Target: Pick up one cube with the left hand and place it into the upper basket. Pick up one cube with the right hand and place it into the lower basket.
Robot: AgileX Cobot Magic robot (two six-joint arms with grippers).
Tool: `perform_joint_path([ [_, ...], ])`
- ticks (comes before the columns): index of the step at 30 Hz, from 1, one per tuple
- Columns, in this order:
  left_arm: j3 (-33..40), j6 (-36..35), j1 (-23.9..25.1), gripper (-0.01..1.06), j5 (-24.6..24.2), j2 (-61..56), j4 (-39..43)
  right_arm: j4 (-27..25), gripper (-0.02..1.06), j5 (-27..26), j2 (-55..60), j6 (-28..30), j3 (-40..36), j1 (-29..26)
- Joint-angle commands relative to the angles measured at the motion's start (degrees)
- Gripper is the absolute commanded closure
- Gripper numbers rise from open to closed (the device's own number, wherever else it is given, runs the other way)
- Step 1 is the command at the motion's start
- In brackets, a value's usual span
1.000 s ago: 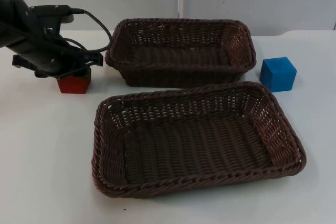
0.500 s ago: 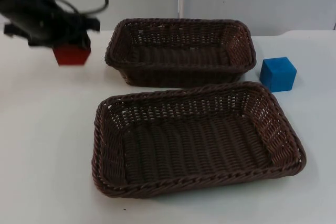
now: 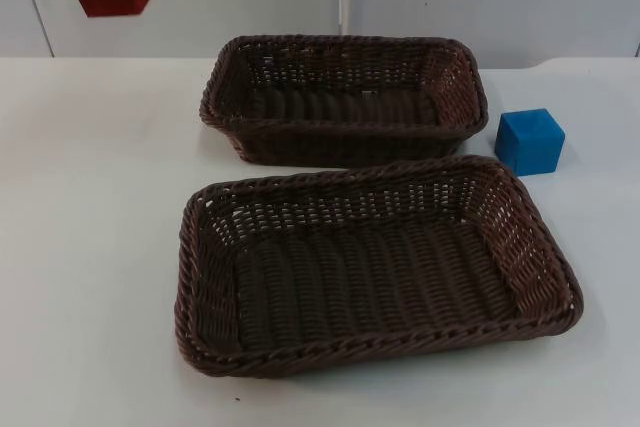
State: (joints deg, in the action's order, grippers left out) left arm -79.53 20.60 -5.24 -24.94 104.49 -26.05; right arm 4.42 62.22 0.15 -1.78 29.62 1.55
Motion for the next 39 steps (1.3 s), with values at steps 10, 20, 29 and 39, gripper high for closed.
perform_joint_path([
  [10, -0.13, 0.09, -0.08, 1.05, -2.14, -2.46, 0.04, 0.34, -0.01, -0.38, -0.15, 0.07, -0.1, -0.35],
  [20, -0.13, 0.09, -0.08, 1.05, -2.4, -2.46, 0.04, 0.34, -0.01, -0.38, -0.15, 0.07, -0.1, -0.35],
  [29, -0.13, 0.09, -0.08, 1.05, -2.4, -2.46, -0.17, 0.34, -0.01, -0.38, -0.15, 0.07, -0.1, -0.35],
  [39, -0.13, 0.09, -0.08, 1.05, -2.29, -2.46, -0.15, 0.34, -0.01, -0.38, -0.15, 0.07, -0.1, -0.35],
])
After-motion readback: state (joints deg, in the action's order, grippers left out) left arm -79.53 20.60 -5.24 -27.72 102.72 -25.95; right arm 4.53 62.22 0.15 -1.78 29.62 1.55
